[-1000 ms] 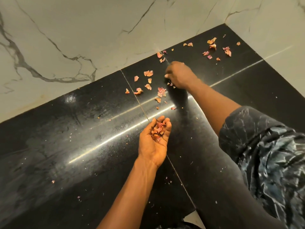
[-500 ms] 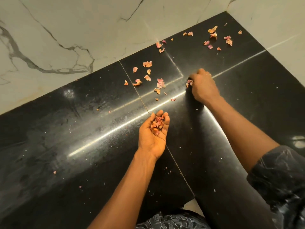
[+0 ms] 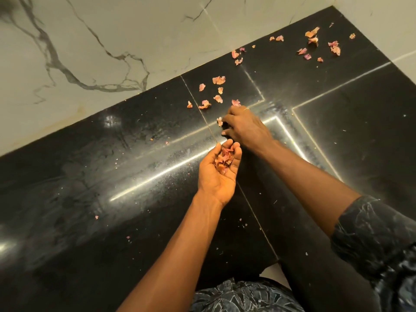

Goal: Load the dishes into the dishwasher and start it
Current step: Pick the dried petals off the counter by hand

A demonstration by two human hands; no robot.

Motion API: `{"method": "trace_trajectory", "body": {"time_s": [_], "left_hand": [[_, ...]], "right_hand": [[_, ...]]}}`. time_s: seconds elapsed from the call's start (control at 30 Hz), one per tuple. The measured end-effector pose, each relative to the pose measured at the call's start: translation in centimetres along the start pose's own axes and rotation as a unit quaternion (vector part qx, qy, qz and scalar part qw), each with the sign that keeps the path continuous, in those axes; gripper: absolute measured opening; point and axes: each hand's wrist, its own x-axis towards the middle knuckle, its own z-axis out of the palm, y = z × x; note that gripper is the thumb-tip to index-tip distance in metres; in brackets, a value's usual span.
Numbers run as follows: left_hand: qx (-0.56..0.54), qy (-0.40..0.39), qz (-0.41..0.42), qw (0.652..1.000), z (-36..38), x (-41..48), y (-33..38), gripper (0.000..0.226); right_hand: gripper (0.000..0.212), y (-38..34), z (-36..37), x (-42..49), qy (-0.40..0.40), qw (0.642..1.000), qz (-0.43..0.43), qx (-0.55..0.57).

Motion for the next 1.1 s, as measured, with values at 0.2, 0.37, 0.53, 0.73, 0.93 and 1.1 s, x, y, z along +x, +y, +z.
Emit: {"method": "trace_trajectory", "body": {"time_s": [0.2,0.37,0.53,0.73,0.93,1.1], "left_hand": [[-0.007,-0.007,0.001,1.0,-0.6,-0.2,0.3,0.026],[-0.012,-0.003,0.004,1.0,-0.8,0.0,0.5,0.027],[-0.009,0.003,0.011,1.0,-1.1,-0.1,0.6,0.031],[-0.018,0.001,0.026,0.999,-1.8,-0.5,2.1,0.026],[-0.044,0.017,0.047,0.998,-2.9,0.3,3.2,0.024],[-0.049,0.031,0.055,0.997,-3.1,1.0,3.4,0.022]], "right_hand": [[0.022,3.7,-1.9,-2.9,0.03,0.993,0.111,0.035],[0.037,3.6,-1.0,-3.3,-0.028,0.981,0.189,0.014],[0.016,-0.6,1.2,-1.4,0.016,0.994,0.103,-0.032],[0.011,-3.6,1.7,0.3,0.01,0.995,0.027,-0.092],[0.011,-2.0,0.0,-1.3,-0.006,0.997,0.068,-0.02],[0.014,-0.7,-3.0,-2.5,0.061,0.901,0.298,0.309]]}}
